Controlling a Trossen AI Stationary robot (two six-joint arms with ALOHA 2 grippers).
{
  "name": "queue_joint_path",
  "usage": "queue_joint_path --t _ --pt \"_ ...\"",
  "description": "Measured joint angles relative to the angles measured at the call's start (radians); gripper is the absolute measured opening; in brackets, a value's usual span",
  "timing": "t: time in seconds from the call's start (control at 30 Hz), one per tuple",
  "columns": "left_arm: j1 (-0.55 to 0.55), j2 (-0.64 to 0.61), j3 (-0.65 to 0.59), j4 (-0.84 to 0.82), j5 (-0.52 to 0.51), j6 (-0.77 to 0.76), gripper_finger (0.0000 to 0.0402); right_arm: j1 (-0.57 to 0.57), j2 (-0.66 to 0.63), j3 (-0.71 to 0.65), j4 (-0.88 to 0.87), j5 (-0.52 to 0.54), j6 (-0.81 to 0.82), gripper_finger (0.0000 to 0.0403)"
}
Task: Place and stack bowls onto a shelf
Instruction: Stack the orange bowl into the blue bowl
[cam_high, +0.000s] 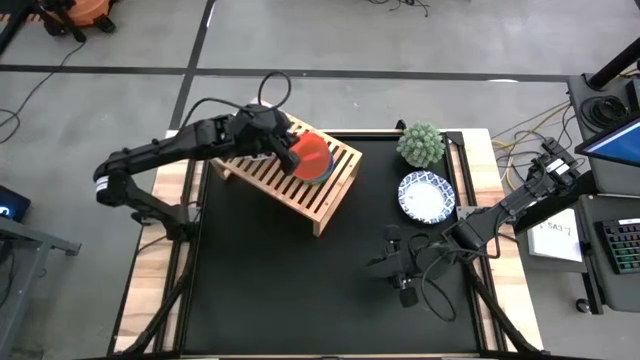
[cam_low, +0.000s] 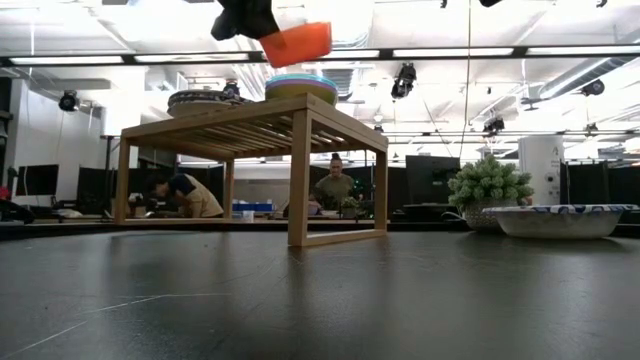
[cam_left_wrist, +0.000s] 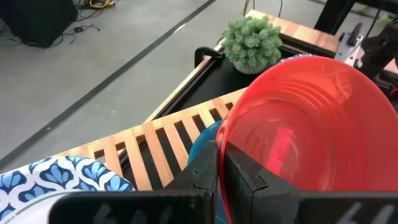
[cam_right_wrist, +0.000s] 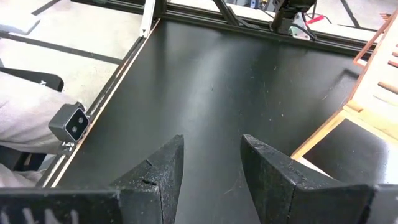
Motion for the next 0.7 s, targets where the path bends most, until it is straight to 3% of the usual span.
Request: queue_joint_path --t 0.7 --pt "0.022 0.071 -0.001 0.008 -0.015 0.010 0.0000 0.000 0.000 0.000 -0.001 0.000 0.000 0.0148"
